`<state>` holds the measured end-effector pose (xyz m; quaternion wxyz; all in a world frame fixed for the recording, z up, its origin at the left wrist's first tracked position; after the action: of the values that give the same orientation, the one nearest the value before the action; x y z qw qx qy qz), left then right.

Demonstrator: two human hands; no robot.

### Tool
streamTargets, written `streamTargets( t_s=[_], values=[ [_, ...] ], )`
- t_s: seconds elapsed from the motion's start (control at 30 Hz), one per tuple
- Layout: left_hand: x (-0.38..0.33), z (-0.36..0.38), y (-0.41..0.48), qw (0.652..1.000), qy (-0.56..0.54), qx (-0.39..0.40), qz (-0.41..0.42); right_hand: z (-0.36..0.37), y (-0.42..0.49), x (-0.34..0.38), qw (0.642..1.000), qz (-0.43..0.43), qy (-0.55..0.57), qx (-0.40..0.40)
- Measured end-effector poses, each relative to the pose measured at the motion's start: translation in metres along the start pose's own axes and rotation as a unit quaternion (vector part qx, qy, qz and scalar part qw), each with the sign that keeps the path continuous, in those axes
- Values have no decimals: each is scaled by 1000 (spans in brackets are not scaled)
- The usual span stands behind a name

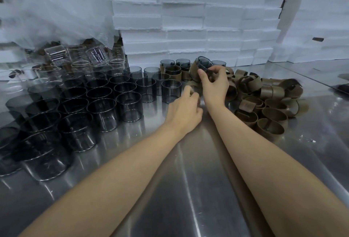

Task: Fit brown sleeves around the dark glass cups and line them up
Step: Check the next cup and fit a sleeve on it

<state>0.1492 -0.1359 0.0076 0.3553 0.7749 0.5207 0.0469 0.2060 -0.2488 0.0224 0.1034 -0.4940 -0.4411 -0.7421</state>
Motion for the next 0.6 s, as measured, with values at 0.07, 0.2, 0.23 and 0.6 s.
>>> streamTargets(
  t_s=[0.07, 0.2, 0.23, 0.6],
  values=[
    [0, 3, 2, 1000, 4, 19, 7, 2, 2, -4, 1000, 21, -1, 10],
    [6, 7, 5, 999, -10, 42, -20, 8, 3, -12, 998, 41, -27, 47],
    [6, 7, 5, 999, -11, 42, -25, 9, 3, -13, 997, 38, -37, 54],
    [0, 8, 3, 997, 65, -28, 1, 18, 14, -27, 992, 22, -80, 94]
  ],
)
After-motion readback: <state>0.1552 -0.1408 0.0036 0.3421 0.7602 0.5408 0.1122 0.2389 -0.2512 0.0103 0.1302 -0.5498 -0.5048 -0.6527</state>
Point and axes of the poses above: each hand's wrist, its own y-axis towards the middle knuckle, its own z-axis out of the palm, x = y × z, the point moved 4 cm from there along y, towards the middle knuckle, and after that the axes turned 10 degrees about -x, right-handed, at the moved point
